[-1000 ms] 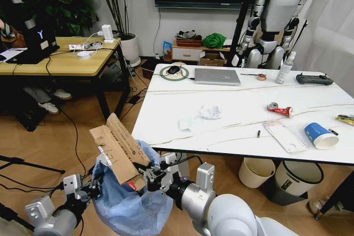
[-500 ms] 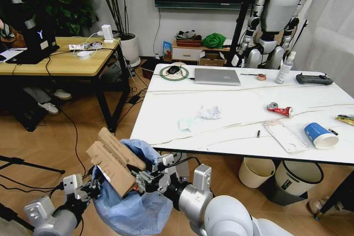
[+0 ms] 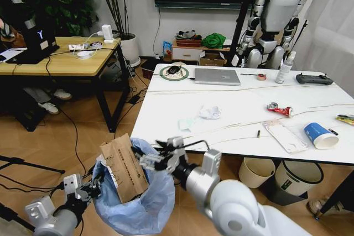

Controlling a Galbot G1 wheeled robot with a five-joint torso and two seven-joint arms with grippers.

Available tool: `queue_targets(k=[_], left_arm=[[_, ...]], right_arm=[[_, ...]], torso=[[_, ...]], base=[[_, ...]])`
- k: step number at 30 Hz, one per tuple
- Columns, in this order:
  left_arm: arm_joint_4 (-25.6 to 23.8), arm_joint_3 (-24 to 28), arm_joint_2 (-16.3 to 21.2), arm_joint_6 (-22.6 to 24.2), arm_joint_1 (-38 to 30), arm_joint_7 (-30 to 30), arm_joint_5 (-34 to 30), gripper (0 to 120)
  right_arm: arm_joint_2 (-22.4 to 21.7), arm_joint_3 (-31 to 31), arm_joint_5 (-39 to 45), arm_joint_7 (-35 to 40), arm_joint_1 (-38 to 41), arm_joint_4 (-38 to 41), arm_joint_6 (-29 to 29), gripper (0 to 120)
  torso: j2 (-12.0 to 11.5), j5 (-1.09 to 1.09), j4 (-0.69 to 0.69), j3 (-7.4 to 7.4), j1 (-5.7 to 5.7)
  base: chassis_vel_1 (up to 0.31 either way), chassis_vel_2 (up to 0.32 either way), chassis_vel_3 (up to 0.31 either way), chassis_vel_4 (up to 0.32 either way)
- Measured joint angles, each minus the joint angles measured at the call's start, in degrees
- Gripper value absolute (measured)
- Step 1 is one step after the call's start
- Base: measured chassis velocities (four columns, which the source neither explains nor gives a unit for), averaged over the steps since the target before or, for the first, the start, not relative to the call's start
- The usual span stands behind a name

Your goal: Pick up the trash bin and place the trash from the table into it.

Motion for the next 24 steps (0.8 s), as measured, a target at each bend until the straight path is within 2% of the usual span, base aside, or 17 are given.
queue_targets(k=[5, 8, 11, 19, 24], left_arm=[[1.1, 2.0, -1.6, -0.1, -0.6, 0.0, 1.0, 0], [1.1, 2.0, -1.9, -0.1, -0.7, 0.0, 1.0, 0], [0.6, 1.8, -2.2, -0.1, -0.6, 0.0, 0.9, 0], [-0.2, 1.5, -2.3, -0.2, -0.6, 0.0, 0.9, 0], [-0.2, 1.4, -2.3, -0.2, -0.7, 0.0, 0.9, 0]], right_arm=[[3.6, 8.4, 0.1, 7.9, -0.6, -2.7, -7.4, 100], [3.9, 11.2, -0.2, 8.8, -0.7, -4.0, -9.8, 100], [4.8, 13.6, -3.9, 8.8, -0.2, -8.1, -12.6, 100], [10.7, 16.4, -7.5, 8.6, 2.8, -18.7, -13.7, 100], [12.7, 17.8, -6.9, 8.8, 4.4, -21.9, -13.7, 100]], torso=[[0.0, 0.01, 0.01, 0.0, 0.0], [0.0, 0.0, 0.0, 0.0, 0.0], [0.0, 0.0, 0.0, 0.0, 0.0], [0.0, 0.0, 0.01, 0.0, 0.0], [0.0, -0.01, 0.01, 0.0, 0.0]], base=[[0.0, 0.0, 0.0, 0.0], [0.0, 0.0, 0.0, 0.0], [0.0, 0.0, 0.0, 0.0], [0.0, 0.0, 0.0, 0.0], [0.0, 0.0, 0.0, 0.0]])
